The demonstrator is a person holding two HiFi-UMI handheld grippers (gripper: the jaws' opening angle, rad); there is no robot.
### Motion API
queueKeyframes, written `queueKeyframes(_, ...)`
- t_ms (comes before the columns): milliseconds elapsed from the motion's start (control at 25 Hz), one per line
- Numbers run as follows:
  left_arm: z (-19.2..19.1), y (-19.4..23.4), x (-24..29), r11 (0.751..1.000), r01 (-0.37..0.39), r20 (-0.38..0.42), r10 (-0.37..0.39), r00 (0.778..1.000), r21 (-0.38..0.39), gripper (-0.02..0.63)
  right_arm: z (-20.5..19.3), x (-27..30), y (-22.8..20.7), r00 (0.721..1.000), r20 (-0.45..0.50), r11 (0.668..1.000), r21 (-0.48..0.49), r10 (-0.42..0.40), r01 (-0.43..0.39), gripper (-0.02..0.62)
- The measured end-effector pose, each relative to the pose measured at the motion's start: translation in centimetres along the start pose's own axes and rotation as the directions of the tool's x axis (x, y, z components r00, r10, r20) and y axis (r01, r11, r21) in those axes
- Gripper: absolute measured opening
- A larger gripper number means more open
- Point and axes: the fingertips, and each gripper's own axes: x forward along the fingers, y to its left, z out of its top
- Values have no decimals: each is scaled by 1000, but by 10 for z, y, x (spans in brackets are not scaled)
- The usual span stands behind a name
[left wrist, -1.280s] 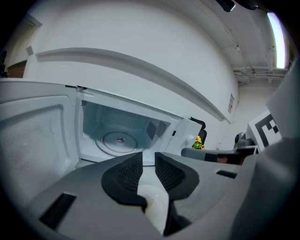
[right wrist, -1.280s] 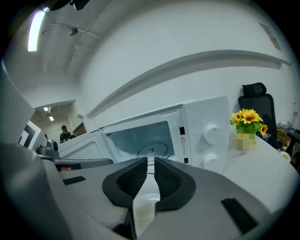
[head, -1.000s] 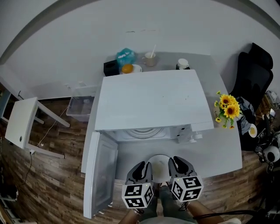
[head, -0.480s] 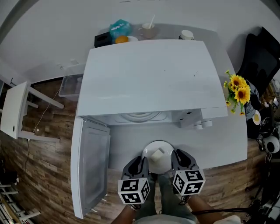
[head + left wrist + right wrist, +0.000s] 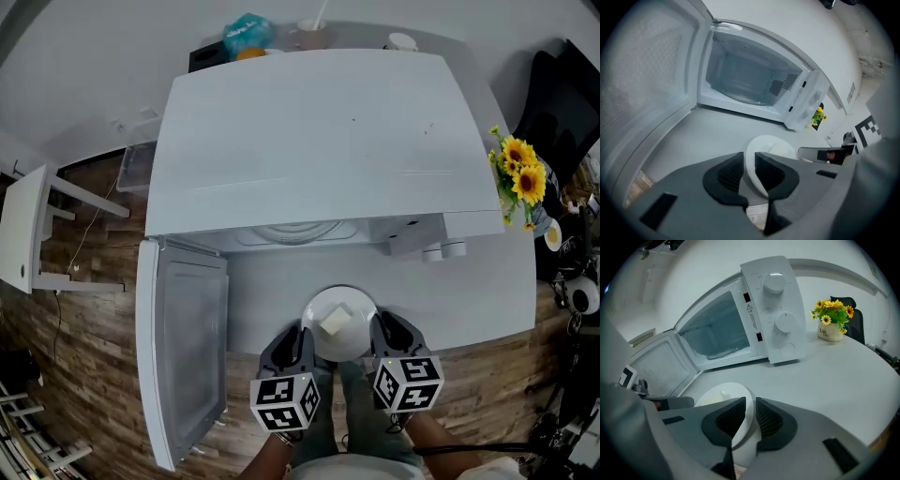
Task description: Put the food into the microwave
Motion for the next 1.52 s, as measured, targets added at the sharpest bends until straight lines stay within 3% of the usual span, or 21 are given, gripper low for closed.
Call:
queueKeyframes(1000, -9, -2, 12, 997, -8, -3, 8, 1000, -75, 74, -10, 6, 0, 998, -19, 998, 5, -67, 67, 54)
queueKeyframes(1520, 18, -6, -4, 997, -11, 59, 16, 998, -75, 74, 22, -4, 10, 998, 33, 999, 2, -45, 45, 52)
